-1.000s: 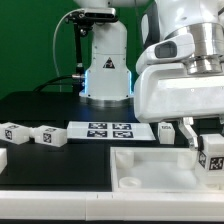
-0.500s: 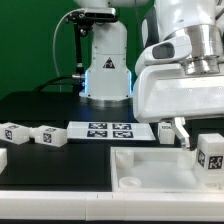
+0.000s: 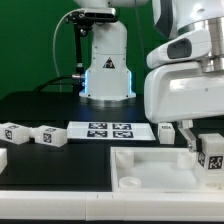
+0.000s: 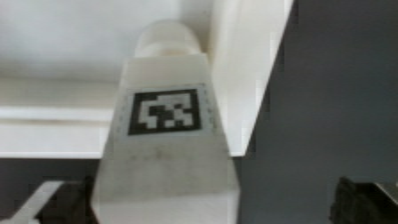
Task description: Assemble square table
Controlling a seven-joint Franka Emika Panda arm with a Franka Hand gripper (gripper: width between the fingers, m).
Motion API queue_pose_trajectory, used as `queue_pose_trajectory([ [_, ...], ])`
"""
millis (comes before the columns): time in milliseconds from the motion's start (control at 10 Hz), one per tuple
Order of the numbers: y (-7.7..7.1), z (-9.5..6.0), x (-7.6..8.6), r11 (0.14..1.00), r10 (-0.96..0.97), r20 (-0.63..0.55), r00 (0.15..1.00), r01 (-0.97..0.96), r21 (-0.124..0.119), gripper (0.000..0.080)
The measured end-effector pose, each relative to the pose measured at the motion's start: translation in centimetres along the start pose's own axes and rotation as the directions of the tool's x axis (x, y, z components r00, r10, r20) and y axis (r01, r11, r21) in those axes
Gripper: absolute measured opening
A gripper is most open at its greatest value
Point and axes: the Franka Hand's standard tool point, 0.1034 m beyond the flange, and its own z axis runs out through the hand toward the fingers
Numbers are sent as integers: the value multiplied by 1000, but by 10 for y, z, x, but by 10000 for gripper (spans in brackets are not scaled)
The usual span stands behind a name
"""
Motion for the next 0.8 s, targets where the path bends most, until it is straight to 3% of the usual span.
queue_pose_trajectory([
  [400, 6, 3, -12, 1000, 13, 220, 975, -18, 20, 648],
  [500, 5, 3, -12, 1000, 17, 228, 974, -22, 21, 549],
  [600, 5, 3, -13, 999, 31, 228, 973, -36, 18, 549],
  [700, 6, 3, -12, 999, 41, 228, 973, -46, 15, 366],
  [800, 10, 3, -12, 995, 95, 227, 969, -97, 0, 294],
])
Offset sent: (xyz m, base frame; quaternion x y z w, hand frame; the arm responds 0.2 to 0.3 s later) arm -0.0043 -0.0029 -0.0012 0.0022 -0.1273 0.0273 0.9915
